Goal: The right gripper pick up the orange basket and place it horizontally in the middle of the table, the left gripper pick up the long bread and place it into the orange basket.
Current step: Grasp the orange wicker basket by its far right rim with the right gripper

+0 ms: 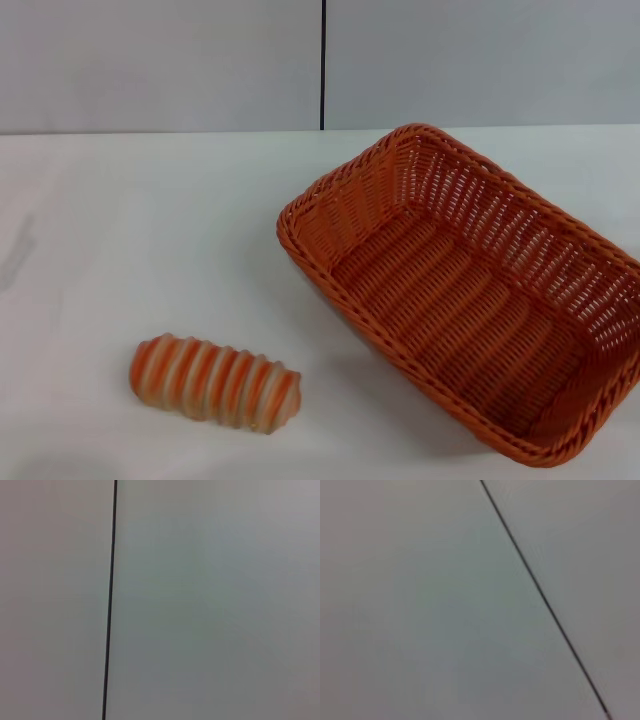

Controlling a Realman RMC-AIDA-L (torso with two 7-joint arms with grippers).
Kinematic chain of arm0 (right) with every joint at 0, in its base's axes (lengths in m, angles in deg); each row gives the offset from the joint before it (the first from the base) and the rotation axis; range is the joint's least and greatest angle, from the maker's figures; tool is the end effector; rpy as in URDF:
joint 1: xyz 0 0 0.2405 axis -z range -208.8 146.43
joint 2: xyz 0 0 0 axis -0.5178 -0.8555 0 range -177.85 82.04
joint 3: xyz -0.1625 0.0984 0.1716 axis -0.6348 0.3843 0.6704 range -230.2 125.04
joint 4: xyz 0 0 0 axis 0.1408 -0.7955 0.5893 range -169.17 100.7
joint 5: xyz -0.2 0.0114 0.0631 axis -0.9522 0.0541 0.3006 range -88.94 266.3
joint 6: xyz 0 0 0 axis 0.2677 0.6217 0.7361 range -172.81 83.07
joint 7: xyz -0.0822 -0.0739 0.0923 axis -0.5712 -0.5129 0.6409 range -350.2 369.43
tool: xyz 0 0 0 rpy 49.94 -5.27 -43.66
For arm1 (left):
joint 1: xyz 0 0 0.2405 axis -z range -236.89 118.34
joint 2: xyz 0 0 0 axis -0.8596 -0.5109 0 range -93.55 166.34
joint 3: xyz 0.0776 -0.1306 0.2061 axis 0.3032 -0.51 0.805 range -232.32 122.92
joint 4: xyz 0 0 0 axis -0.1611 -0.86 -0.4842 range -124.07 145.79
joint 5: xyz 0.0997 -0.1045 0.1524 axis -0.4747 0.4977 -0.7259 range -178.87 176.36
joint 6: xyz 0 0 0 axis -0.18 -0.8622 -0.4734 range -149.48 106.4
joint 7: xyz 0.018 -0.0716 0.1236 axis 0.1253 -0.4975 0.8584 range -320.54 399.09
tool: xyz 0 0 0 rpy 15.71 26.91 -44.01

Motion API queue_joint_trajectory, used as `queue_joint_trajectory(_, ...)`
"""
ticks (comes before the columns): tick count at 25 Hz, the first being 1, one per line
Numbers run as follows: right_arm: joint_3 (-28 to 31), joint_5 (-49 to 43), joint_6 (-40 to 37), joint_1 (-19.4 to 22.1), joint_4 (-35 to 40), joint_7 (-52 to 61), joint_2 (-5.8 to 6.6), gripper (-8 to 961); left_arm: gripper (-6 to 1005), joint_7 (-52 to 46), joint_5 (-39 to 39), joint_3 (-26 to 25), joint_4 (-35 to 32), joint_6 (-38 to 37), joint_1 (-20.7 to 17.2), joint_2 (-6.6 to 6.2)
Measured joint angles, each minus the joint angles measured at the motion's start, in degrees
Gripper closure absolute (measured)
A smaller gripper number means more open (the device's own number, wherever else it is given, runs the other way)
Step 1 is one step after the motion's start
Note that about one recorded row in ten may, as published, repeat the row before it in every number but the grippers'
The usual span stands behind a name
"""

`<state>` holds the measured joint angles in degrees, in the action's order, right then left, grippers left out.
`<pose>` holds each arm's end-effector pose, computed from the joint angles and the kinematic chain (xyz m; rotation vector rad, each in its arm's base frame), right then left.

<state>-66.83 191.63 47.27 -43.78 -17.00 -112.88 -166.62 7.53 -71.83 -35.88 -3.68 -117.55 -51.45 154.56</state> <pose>0.3690 0.2449 0.0757 -1.5312 0.7226 1.1932 -0.3781 0.2119 0.0771 -1.5253 -0.3790 -0.8849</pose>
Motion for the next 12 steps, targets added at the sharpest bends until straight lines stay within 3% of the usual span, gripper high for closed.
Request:
queue_joint_trajectory(4,0.00,-3.65,-0.28,0.23,5.52,5.51,-0.09,297,177,0.00,0.00,0.00,0.00,0.00,0.00,0.00)
queue_joint_trajectory(12,0.02,-14.54,-0.74,-0.28,27.18,29.97,-0.17,302,180,0.01,-0.01,-0.10,0.32,0.04,-0.11,0.05)
